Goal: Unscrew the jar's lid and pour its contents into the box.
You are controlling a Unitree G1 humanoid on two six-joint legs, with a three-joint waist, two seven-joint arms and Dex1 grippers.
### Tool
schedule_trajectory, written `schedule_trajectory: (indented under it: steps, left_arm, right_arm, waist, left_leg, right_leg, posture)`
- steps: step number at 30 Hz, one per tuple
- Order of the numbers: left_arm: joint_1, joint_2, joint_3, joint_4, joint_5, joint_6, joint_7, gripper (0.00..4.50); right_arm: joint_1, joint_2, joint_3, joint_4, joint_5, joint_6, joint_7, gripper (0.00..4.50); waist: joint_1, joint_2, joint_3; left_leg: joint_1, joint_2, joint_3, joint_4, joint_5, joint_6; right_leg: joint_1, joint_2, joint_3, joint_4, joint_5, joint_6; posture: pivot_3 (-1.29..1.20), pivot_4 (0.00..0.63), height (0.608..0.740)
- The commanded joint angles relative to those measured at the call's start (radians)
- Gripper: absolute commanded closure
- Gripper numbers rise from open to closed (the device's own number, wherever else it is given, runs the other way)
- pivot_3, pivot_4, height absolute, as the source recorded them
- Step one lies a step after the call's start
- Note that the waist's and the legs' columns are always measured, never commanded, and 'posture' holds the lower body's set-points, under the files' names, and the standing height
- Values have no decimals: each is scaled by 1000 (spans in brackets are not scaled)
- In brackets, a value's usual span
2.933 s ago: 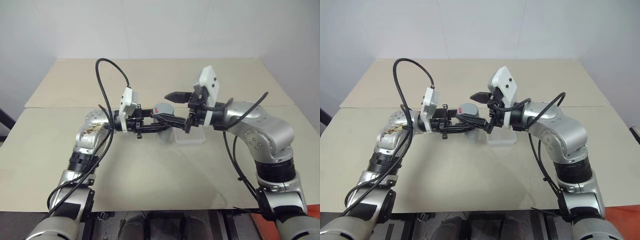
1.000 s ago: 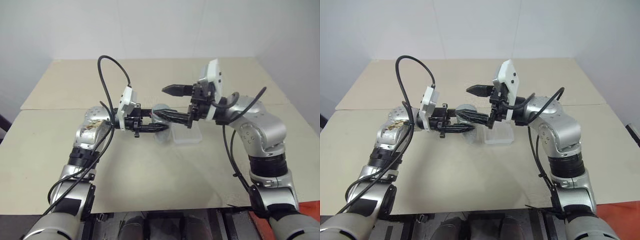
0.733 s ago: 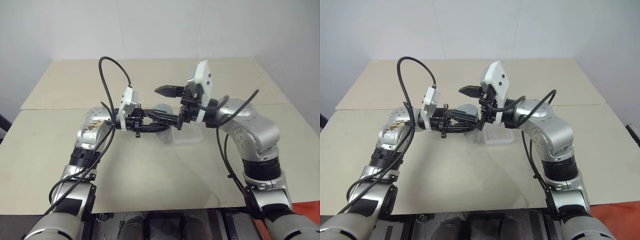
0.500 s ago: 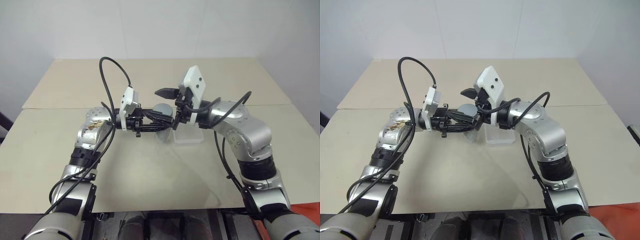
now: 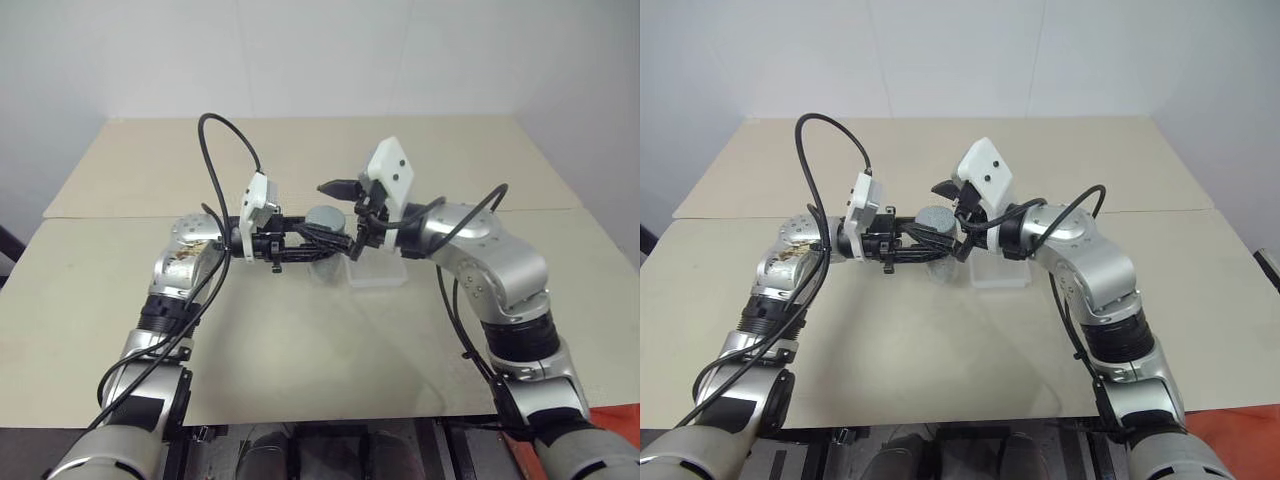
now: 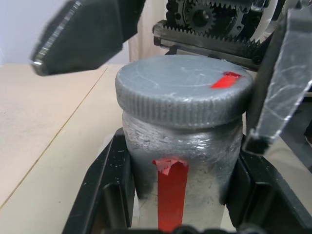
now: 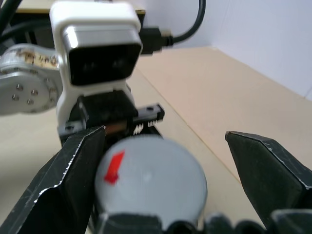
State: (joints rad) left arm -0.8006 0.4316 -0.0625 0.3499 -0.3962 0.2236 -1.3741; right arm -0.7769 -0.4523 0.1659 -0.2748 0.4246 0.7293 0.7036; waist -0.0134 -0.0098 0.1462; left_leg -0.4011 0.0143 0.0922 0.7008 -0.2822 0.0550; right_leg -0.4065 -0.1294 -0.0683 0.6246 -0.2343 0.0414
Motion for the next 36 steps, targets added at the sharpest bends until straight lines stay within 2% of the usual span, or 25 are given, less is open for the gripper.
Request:
schedule_trajectory:
  steps: [1, 13, 21, 27, 33, 36]
  left_arm:
    - [10, 29, 30, -61, -38, -2, -29, 2489]
    - [39, 52, 32, -98, -46, 11, -29, 2489]
    - [46, 52, 41, -101, -54, 17, -10, 2489]
    - [17, 22, 30, -48, -34, -11, 12, 2489]
    - [-23, -10, 20, 1, -22, -39, 9, 2489]
    - [-31, -10, 15, -3, -24, -39, -6, 2489]
  right_arm:
    - [13, -63, -102, 17, -8, 10, -19, 24]
    - [53, -174, -193, 43, 71, -12, 6, 24]
    - [81, -226, -237, 14, 115, -27, 100, 24]
    - [52, -169, -188, -60, 160, -7, 111, 24]
    - [-36, -46, -86, -37, 119, -5, 50, 24]
    - [-72, 4, -23, 14, 52, -40, 21, 24]
  waist:
    - [0, 0, 0]
    - [9, 0, 0]
    - [2, 0, 0]
    - [2, 0, 0]
    - [0, 0, 0]
    - [2, 0, 0]
  left_leg:
    - [0, 0, 0, 0, 0, 0]
    - [-1, 0, 0, 0, 0, 0]
    - [0, 0, 1, -1, 0, 1]
    - [0, 0, 0, -1, 0, 1]
    - [0, 0, 0, -1, 0, 1]
    - [0, 0, 0, -1, 0, 1]
  right_leg:
    - [0, 0, 0, 0, 0, 0]
    - [1, -1, 0, -1, 0, 0]
    - [0, 0, 1, -1, 0, 0]
    - [0, 0, 1, -1, 0, 0]
    - [0, 0, 1, 0, 0, 0]
    - [0, 0, 1, -1, 0, 0]
  posture:
    - [0, 150, 740]
    - [0, 150, 740]
    - [0, 150, 740]
    - [0, 150, 740]
    - [0, 150, 740]
    - [0, 150, 740]
